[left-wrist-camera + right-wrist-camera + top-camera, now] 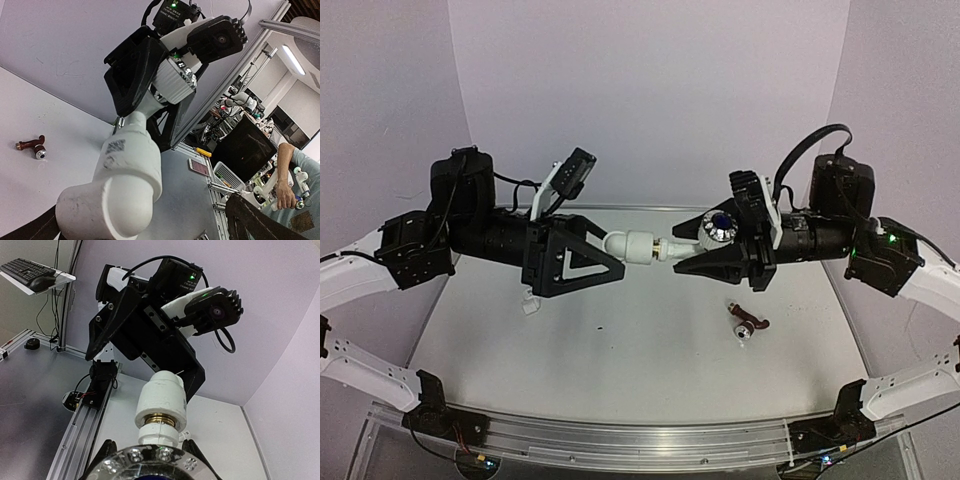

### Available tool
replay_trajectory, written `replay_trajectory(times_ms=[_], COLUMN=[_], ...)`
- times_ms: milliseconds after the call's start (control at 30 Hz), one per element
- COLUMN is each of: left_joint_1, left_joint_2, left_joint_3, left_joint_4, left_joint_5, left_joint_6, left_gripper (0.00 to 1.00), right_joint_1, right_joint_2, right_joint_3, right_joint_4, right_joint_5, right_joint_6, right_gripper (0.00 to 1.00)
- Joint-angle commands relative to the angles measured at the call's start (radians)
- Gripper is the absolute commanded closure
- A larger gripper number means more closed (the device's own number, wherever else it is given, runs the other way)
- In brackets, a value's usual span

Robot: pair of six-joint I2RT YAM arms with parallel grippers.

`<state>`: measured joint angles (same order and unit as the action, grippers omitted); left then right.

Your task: Install the water faucets

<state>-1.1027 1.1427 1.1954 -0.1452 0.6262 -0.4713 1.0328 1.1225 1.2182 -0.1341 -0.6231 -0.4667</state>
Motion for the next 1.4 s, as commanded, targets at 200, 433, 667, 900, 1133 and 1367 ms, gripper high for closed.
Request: replay_trajectory(times_ms=[200, 433, 667, 900, 1133, 1367], left_joint_1=[0.002, 0.003, 0.003, 0.003, 0.001, 0.001], left_joint_2=[-0.027, -0.011, -0.014, -0.006, -0.002, 0.005], left_joint_3=[0.016, 0.023, 0.014, 0.020, 0.019, 0.018], left_joint_4=[0.075, 0.073, 0.099, 0.088, 0.078, 0.058], left_joint_5=[0.035, 0.083, 0.128, 0.160, 0.176, 0.191], left_joint_6=[-0.010, -0.015, -0.036, -0.038, -0.041, -0.041], left_gripper=[0.00, 0.00, 0.02, 0.03, 0.05, 0.06], right_joint_1=[0.005, 0.005, 0.006, 0.006, 0.005, 0.004], right_joint_2=[-0.033, -0.017, -0.008, 0.007, 0.026, 0.034], right_joint_3=[-0.039, -0.031, -0.022, -0.018, -0.001, 0.018], right_joint_4=[0.006, 0.001, 0.001, 0.002, 0.002, 0.009], right_joint_5=[0.003, 0.069, 0.106, 0.146, 0.186, 0.218], right_joint_6=[-0.059, -0.059, -0.070, -0.097, -0.098, -0.106], right_gripper=[1.00, 1.00, 1.00, 1.00, 1.00, 1.00])
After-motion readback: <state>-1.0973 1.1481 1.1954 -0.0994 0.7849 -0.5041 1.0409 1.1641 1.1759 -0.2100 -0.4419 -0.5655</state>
